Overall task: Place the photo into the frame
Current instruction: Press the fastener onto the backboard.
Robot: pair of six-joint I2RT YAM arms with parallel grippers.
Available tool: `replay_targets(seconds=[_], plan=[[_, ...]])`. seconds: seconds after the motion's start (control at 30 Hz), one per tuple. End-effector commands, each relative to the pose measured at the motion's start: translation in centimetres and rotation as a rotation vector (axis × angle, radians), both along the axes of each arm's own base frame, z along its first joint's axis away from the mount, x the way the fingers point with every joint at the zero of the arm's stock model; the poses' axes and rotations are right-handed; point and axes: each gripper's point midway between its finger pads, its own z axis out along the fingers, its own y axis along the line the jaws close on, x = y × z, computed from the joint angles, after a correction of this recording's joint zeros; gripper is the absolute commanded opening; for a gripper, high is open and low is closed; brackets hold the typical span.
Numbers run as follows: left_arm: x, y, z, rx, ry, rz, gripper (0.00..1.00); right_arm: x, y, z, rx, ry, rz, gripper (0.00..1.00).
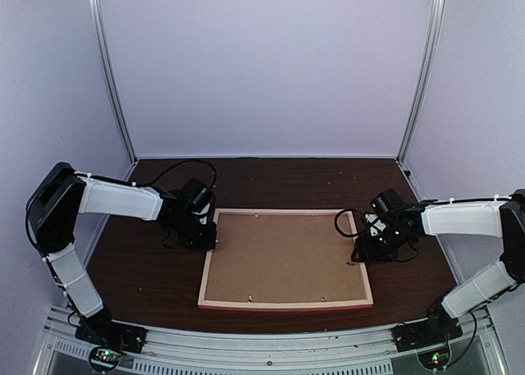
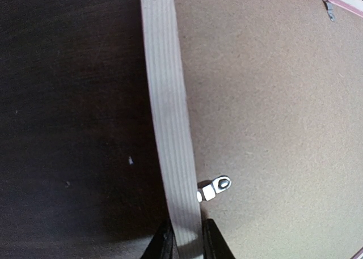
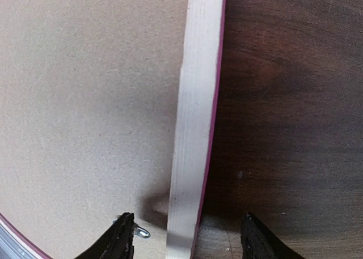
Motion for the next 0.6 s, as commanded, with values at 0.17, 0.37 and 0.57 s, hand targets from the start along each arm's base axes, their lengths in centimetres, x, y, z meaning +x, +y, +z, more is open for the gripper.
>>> replay_targets(seconds=[0.17,0.37,0.57], plan=[[0.3,-0.5,-0.5,0.012,-0.006,-0.039,0.18,-0.8,1.2,-0.1,-0.003,-0.014,0.033,0.66],[0.3,-0.5,-0.6,0.016,-0.005,-0.045,0.19,-1.6,1.3,-0.3,-0.021,-0.014,0.045,0.66],[0.2,-0.7,-0.9,0.007,0.006,-0.049,0.19,-1.8,1.2,-0.7,-0.054,-0.011,0.052,0.65]])
